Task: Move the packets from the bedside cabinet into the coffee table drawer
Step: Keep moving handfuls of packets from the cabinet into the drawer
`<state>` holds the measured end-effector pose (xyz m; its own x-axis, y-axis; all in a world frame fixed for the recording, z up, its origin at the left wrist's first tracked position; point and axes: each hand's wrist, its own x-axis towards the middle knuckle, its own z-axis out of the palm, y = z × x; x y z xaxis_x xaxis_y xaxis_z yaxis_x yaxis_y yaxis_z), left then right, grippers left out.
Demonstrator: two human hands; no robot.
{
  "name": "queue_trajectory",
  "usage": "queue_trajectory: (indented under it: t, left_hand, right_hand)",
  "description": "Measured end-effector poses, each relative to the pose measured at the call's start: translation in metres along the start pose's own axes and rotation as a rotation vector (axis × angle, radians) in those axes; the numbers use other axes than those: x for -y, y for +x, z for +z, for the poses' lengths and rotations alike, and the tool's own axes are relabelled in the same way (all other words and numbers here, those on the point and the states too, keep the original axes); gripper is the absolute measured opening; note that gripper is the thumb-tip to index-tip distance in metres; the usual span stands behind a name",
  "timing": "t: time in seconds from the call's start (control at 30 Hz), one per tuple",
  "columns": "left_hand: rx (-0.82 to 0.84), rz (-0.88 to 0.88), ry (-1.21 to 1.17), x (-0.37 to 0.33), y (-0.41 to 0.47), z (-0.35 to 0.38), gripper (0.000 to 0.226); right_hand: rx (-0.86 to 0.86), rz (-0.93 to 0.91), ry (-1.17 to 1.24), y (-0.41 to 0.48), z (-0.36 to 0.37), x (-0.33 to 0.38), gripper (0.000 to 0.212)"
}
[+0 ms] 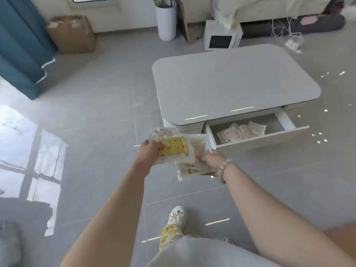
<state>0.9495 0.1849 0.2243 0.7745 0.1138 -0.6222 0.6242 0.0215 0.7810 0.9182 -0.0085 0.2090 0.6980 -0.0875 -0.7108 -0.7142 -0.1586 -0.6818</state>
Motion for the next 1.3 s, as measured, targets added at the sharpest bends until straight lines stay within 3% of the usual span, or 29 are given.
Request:
queue_trajectory:
  t: [0.27, 0.4, 0.67, 0.83, 0.93, 1.1, 1.3]
  left_hand:
    - [0.137, -0.011, 0.112, -0.044, 0.06, 0.037, 0.02]
    - [0.184, -0.008, 0.13, -0.068, 0.094, 0.065, 0.021]
    - [0.38, -0.011, 0.258, -0.103, 0.113, 0.167, 0.016]
    - [0.469, -0.026, 0.293, -0.108, 0.109, 0.23, 0.019]
    - [0.445, -0.058, 0.282, -0.105, 0.114, 0.253, 0.028]
    - [0.36, -0.054, 0.267, -0.117, 0.132, 0.295, 0.028]
    - [0.282, -0.068, 0.303, -0.14, 0.149, 0.388, 0.032]
  right_hand:
    - [-0.114, 0.101, 0.08, 0.039, -0.032, 0.03, 0.043]
    - [-0.211, 0.1, 0.158, 0.056, -0.051, 0.058, 0.022]
    - [-0.378, 0.197, 0.511, 0.052, -0.124, 0.051, 0.015]
    - [-0.515, 0.252, 0.558, 0.05, -0.173, 0.03, 0.015]
    - [-0.506, 0.251, 0.548, 0.064, -0.194, 0.032, 0.017]
    - [-0.486, 0.167, 0.362, 0.108, -0.238, 0.048, 0.045]
    - [-0.397, 0.127, 0.381, 0.158, -0.331, 0.066, 0.041]
